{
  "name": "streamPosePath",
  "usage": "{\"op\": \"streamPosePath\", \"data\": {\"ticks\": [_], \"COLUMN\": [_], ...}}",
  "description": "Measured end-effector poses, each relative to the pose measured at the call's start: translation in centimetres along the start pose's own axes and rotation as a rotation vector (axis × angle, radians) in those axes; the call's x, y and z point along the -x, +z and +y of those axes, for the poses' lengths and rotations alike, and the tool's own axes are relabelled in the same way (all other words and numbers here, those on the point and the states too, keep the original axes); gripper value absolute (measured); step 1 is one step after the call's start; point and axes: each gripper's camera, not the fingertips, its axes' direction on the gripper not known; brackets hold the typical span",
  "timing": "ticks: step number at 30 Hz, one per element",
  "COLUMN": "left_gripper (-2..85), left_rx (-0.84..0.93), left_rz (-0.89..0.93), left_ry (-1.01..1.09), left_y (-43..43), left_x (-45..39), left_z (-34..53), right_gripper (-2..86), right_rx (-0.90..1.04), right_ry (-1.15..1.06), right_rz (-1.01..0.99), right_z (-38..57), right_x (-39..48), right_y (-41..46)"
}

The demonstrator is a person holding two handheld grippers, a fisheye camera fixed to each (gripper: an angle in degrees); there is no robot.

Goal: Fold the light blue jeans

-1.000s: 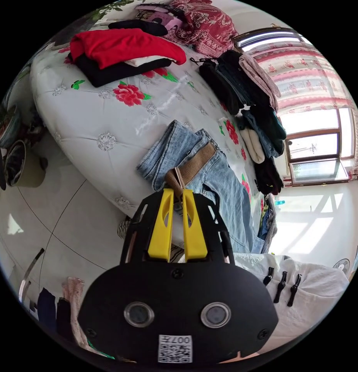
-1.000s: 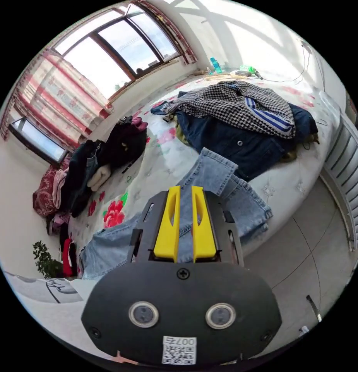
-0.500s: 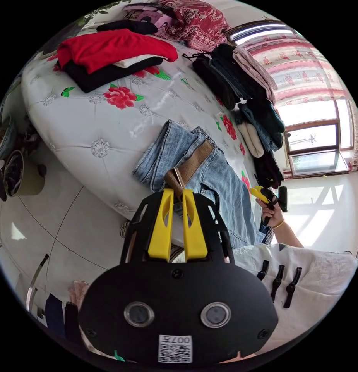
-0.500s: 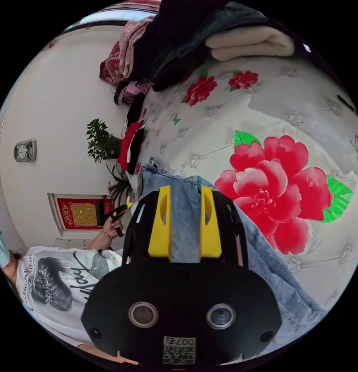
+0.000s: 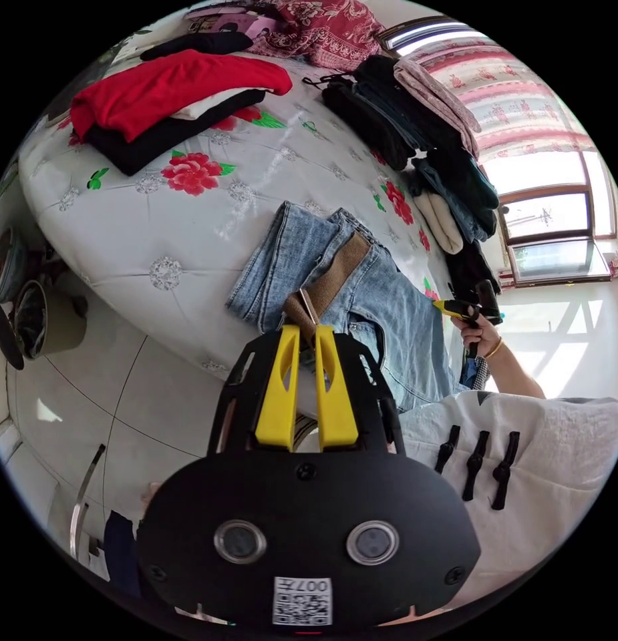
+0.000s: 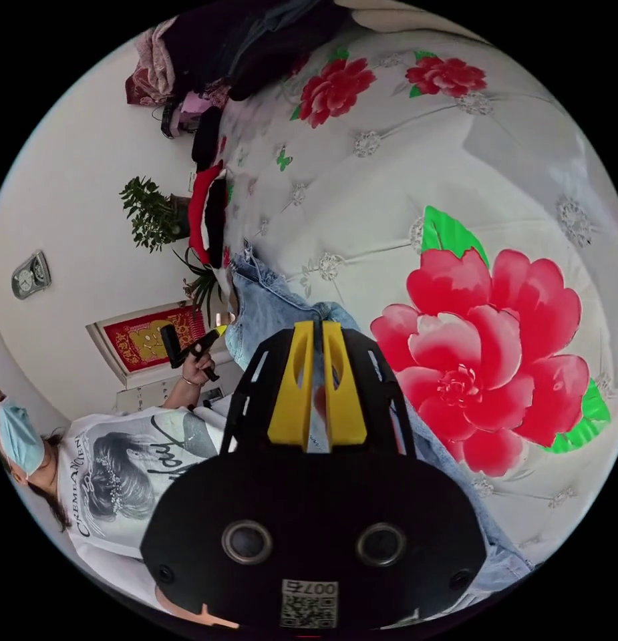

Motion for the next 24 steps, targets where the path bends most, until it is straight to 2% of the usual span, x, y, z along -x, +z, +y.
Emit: {"op": "streamPosePath", "data": {"ticks": [3,4,8,11,13,15,20,22,24], "left_gripper": [4.0,3.9,3.6,3.6,3.7,3.6,3.5,3.4,3.4], "left_rx": [-0.003,-0.004,-0.089,-0.132,-0.096,-0.104,-0.145,-0.219,-0.262], "left_rz": [0.008,0.007,0.010,0.009,0.009,0.038,0.072,0.159,0.153], "left_ry": [-0.018,-0.020,0.033,0.054,-0.013,-0.024,0.079,0.174,0.300], "left_y": [0.3,0.3,-1.1,0.0,1.7,1.7,-0.7,-2.9,-4.6], "left_x": [-0.1,-0.2,-1.1,-1.5,-1.1,-1.4,-3.8,-5.9,-8.6], "left_z": [-0.1,-0.1,0.0,-1.4,-3.2,-3.8,-4.2,-5.1,-6.0], "right_gripper": [0.9,0.7,0.2,0.3,0.7,1.3,2.6,2.7,2.9], "right_rx": [0.005,-0.006,-0.163,-0.258,-0.359,-0.390,-0.466,-0.508,-0.569], "right_ry": [0.085,0.096,0.029,0.008,0.062,0.072,-0.019,-0.021,-0.021], "right_rz": [-0.086,-0.045,-0.060,0.035,0.158,0.157,0.133,0.159,0.198], "right_z": [-0.4,-0.5,0.5,1.2,2.1,3.2,10.4,15.3,19.2], "right_x": [-1.5,-1.7,-1.3,-0.3,0.0,0.2,1.8,2.0,2.2], "right_y": [1.5,1.5,-1.6,-2.5,-2.9,-3.0,-2.2,-1.4,-1.0]}}
